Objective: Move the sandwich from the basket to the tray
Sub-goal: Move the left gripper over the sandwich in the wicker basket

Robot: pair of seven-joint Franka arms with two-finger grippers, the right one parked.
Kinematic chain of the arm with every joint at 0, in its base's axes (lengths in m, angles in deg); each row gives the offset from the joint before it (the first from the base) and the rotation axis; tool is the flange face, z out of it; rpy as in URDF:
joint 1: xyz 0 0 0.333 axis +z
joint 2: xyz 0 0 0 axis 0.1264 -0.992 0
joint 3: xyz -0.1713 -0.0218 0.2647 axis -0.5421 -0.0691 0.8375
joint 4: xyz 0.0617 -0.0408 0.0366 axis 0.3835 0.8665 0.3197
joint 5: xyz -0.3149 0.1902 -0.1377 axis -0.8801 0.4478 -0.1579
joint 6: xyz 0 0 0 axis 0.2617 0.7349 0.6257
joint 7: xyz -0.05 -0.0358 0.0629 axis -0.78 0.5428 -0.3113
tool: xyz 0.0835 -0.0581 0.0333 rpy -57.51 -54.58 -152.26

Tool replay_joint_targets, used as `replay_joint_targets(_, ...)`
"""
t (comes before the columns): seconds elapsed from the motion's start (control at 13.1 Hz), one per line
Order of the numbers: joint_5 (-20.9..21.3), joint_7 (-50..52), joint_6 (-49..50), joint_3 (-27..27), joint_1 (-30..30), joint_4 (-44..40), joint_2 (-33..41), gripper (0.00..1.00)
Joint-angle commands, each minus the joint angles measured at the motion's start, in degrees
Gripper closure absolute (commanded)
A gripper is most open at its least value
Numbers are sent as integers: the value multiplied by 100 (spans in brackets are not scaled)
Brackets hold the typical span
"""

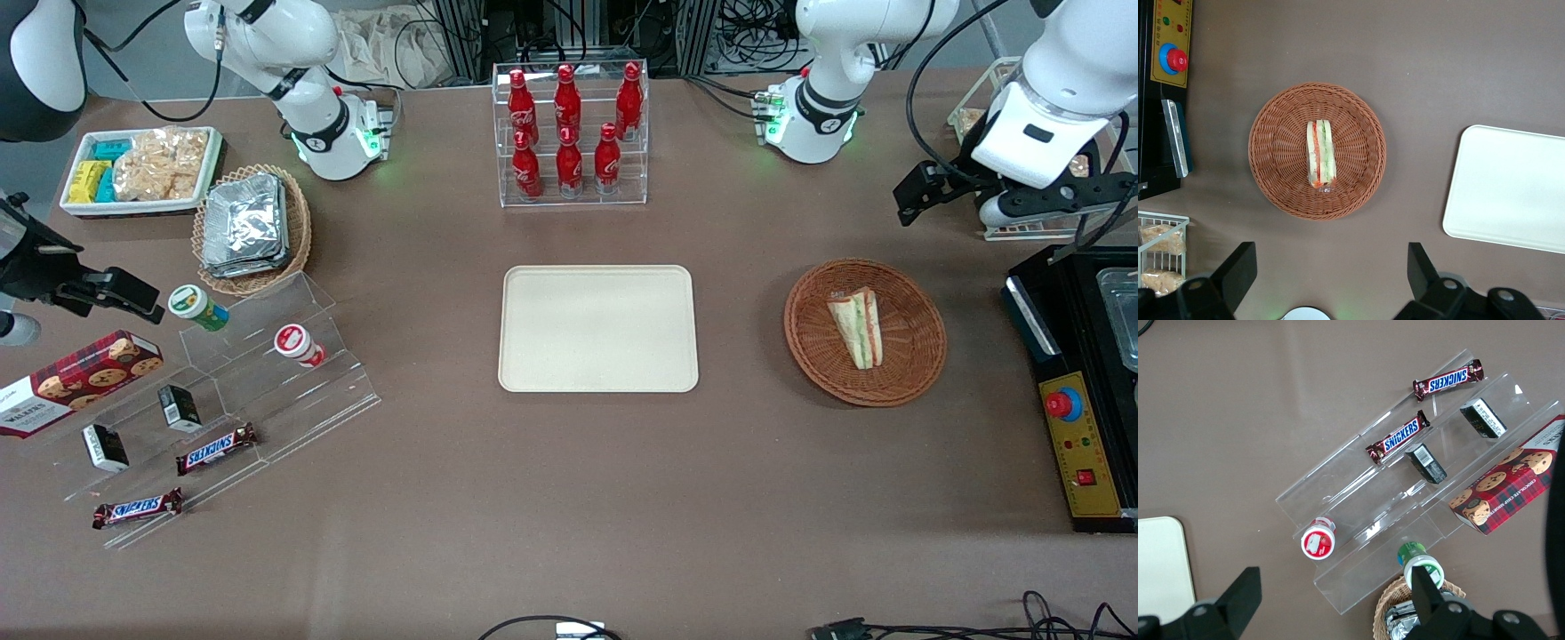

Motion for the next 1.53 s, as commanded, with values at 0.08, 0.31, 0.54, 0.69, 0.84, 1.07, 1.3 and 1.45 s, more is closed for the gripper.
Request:
replay_joint_targets(0.08, 47, -37, 128, 27, -32, -20, 41, 0)
replay_joint_targets(0.31, 56, -63, 190, 27, -32, -11, 41, 0)
replay_joint_targets(0.54, 100, -45, 138, 44, -14, 112, 59, 0)
replay_joint_targets(0.69, 117, -46, -20, 184, 3, 418, 103, 0)
replay_joint_targets(0.84, 170, -124, -414, 465, -5, 927, 278, 0)
replay_joint_targets(1.07, 380, -388, -663, 519, 21, 1228, 393, 0)
replay_joint_targets(1.3, 381, -397, -671, 554, 21, 1281, 393, 0)
replay_joint_targets(1.45, 381, -397, -1073, 703, 21, 1657, 402, 0)
